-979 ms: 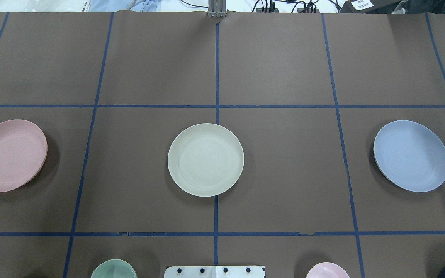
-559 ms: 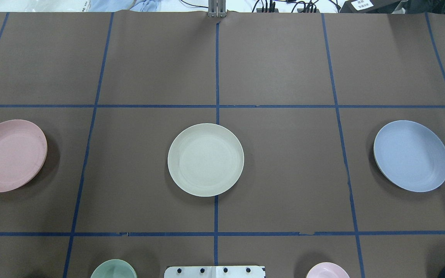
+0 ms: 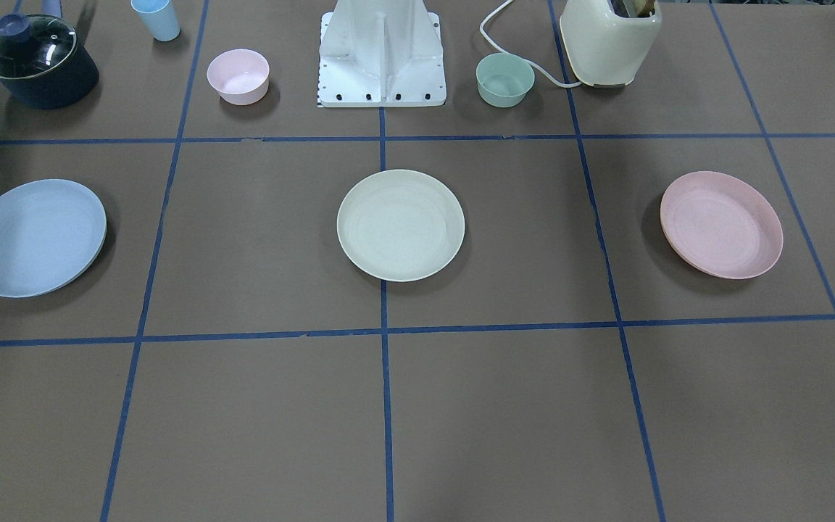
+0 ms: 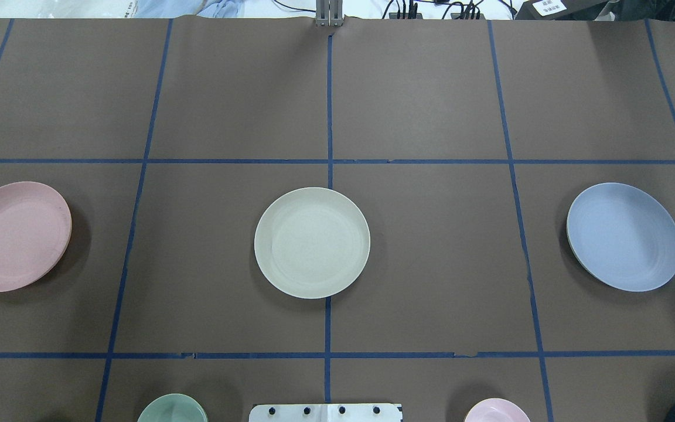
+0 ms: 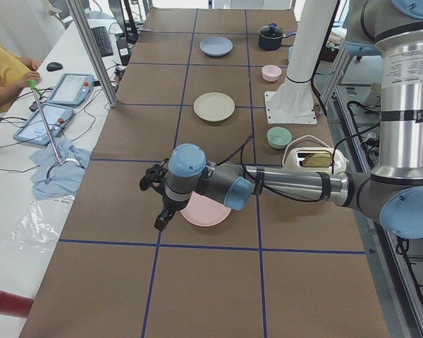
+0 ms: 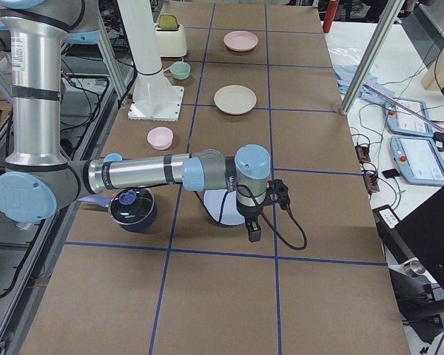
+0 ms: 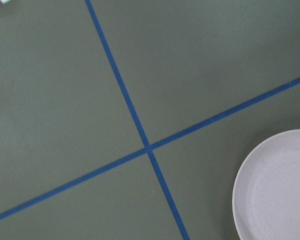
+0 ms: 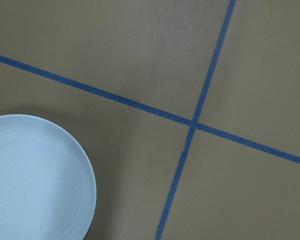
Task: Stack three plates with pink and blue
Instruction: 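Move the left gripper to the rim of the pink plate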
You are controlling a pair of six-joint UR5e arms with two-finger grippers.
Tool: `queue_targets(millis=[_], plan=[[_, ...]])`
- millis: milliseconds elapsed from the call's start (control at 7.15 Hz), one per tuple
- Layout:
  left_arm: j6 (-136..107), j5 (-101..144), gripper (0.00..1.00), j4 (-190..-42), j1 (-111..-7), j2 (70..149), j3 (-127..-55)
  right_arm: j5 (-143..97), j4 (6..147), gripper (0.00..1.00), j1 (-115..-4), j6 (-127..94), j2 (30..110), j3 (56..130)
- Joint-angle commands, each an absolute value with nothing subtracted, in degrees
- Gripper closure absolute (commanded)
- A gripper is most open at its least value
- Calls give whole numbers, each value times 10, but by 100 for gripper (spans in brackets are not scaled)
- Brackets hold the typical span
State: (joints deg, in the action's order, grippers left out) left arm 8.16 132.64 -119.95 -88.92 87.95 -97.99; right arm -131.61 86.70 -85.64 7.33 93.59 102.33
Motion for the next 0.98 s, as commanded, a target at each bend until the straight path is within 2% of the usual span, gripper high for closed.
queue_targets(millis=[0, 420, 839], plan=[[-1, 1333, 0, -1334, -880, 890, -970, -1331, 791, 0, -823, -44, 936, 1028], [-136, 1320, 0, -1531, -720, 853, -873, -1332, 637, 0, -770, -192, 971, 1025], [-210, 1188, 0, -1722, -640, 836, -736, -1331, 628, 0, -770, -192, 983, 1025]])
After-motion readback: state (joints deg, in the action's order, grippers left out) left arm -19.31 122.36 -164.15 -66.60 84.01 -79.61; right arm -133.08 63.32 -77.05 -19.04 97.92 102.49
